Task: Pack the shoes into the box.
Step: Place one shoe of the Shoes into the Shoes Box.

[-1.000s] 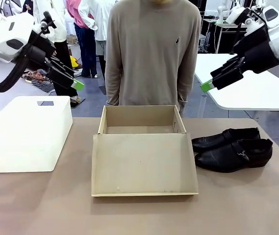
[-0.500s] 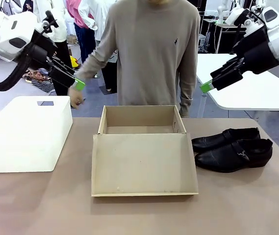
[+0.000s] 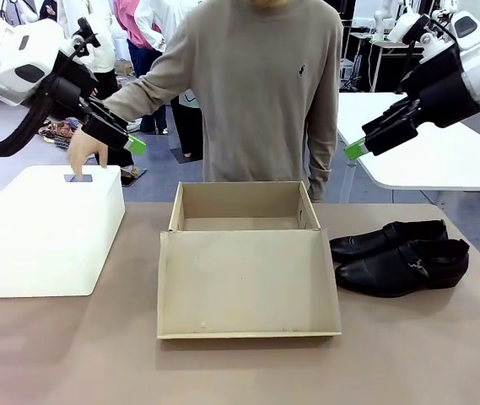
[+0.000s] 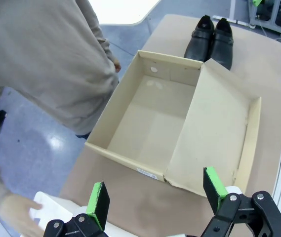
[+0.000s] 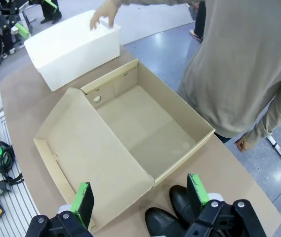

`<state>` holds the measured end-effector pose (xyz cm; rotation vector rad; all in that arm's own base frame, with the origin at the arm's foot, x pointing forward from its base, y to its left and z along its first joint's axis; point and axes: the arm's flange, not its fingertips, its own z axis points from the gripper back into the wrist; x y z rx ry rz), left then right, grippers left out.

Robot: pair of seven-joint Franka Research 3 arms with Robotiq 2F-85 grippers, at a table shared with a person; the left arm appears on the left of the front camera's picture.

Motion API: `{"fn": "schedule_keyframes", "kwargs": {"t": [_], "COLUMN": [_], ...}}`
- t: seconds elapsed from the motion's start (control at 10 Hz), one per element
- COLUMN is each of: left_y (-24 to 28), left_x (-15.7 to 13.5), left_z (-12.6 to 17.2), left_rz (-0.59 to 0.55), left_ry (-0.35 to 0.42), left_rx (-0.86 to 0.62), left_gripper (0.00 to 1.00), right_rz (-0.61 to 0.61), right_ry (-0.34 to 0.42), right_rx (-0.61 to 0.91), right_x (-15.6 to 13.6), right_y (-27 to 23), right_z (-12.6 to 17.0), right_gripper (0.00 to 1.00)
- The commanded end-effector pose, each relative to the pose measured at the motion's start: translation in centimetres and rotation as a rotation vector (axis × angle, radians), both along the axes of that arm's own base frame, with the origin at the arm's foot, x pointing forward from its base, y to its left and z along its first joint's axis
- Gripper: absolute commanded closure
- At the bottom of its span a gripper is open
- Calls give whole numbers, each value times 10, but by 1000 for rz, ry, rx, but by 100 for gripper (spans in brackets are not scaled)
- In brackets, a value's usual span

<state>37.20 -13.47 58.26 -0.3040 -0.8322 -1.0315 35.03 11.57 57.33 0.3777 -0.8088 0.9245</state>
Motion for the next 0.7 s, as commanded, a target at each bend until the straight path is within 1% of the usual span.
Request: {"fn": "schedule_keyframes", "kwargs": {"t": [0.0,0.3,0.5,0.6], "left_y": [2,2,2,2], "left_x": [1,1,1,1], "left_z": [-2,-2,-2,-2], "left_rz": [-19,-19,-19,-19], "left_ry": [-1,-1,-1,-1], "left_rx": [-15,-15,-15,-15], "left_gripper": [0,0,0,0], "right_rz": [-9,6,11,49], "right_ry": [3,6,28,32], "right_rx": [-26,-162,-253,-309], "right_x": [7,33,51,60], "right_y": [-3,-17,-26,-31], "right_z": [4,24,32,35], "right_gripper": [0,0,0,0]}}
